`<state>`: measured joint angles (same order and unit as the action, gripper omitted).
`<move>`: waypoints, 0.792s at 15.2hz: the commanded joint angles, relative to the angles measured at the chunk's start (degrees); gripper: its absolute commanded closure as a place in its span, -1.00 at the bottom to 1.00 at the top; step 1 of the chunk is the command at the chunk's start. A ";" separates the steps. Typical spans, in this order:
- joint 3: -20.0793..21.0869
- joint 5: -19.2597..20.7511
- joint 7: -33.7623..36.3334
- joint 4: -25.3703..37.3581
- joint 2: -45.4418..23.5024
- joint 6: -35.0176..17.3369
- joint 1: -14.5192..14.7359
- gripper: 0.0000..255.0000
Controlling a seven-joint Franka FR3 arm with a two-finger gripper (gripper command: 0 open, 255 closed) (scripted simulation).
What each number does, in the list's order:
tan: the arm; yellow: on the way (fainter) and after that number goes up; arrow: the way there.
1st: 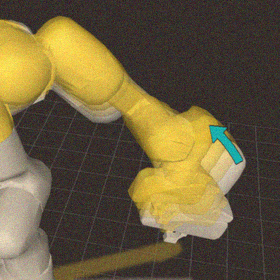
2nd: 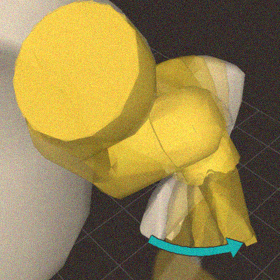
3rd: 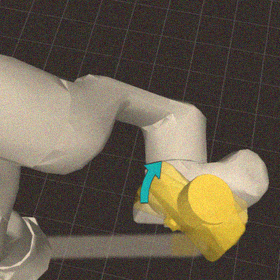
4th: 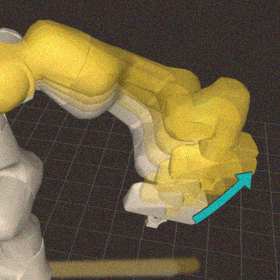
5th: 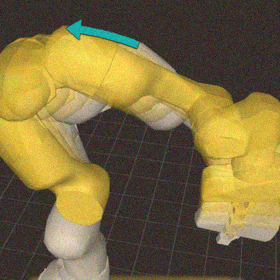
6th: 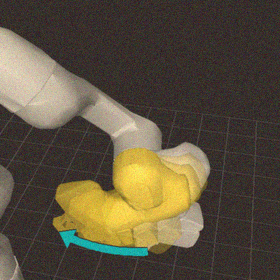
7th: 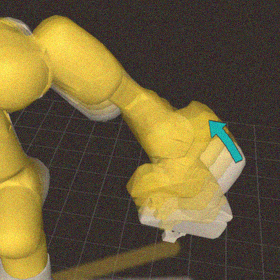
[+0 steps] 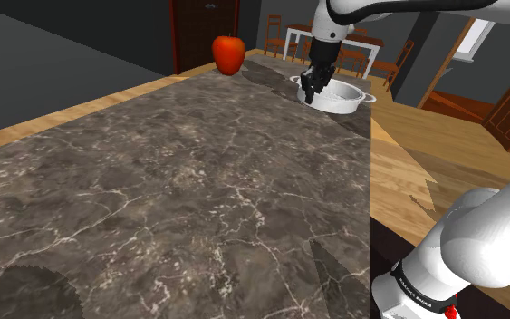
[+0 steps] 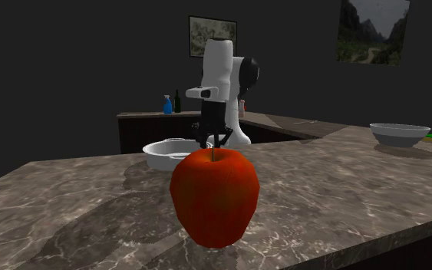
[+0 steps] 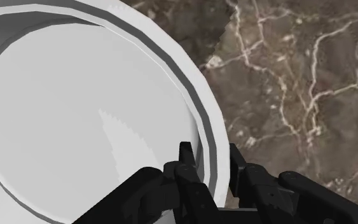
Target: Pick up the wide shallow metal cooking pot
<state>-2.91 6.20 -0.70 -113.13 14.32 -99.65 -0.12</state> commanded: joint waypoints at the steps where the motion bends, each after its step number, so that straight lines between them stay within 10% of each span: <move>1: -0.01 -0.01 -0.01 -0.05 -0.02 -0.02 0.00 1.00; 12: 0.05 -0.11 -0.45 5.09 -0.56 4.56 0.01 1.00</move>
<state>-2.91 6.12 -1.14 -109.17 14.02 -95.95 -0.14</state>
